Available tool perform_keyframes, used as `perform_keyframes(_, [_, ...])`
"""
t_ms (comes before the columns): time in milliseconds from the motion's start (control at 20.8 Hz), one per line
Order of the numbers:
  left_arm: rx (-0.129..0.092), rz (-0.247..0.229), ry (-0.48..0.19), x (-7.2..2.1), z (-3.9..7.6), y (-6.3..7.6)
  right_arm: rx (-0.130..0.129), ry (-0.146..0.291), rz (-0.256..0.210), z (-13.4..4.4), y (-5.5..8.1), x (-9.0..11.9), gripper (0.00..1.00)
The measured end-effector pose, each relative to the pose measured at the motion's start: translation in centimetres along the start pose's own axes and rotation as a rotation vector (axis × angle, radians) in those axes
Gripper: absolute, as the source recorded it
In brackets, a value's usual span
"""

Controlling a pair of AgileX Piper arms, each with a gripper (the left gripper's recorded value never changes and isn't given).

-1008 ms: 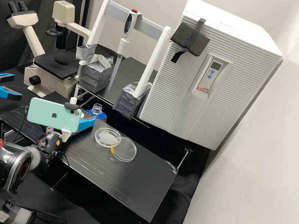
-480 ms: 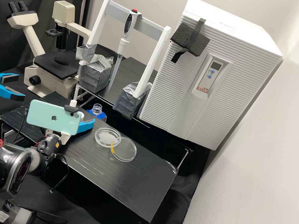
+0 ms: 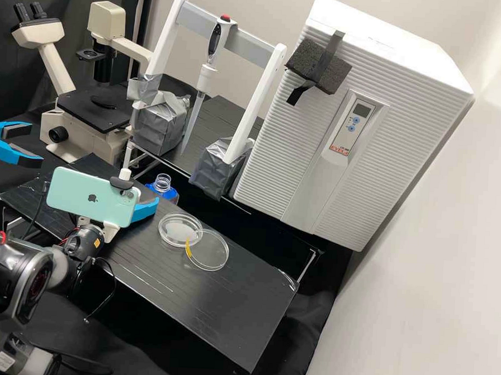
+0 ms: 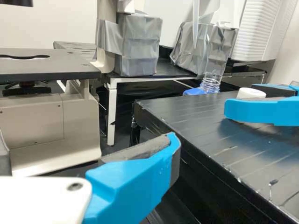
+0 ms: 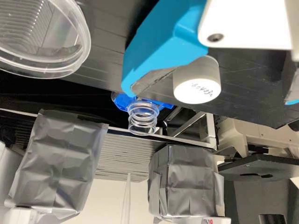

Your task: Close the bottle

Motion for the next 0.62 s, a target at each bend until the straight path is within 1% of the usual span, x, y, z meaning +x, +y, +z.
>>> perform_keyframes(240, [0.0,0.0,0.0,0.0,0.0,0.0,0.004,-0.001,-0.001,0.01,-0.01,0.01,0.0])
perform_keyframes(432, [0.01,0.009,-0.003,0.19,-0.1,0.35,0.009,0.002,0.002,-0.09,-0.01,-0.03,0.0])
perform_keyframes(624, [0.014,0.014,-0.004,0.28,-0.15,0.5,0.009,0.01,-0.007,-0.24,-0.23,-0.16,0.0])
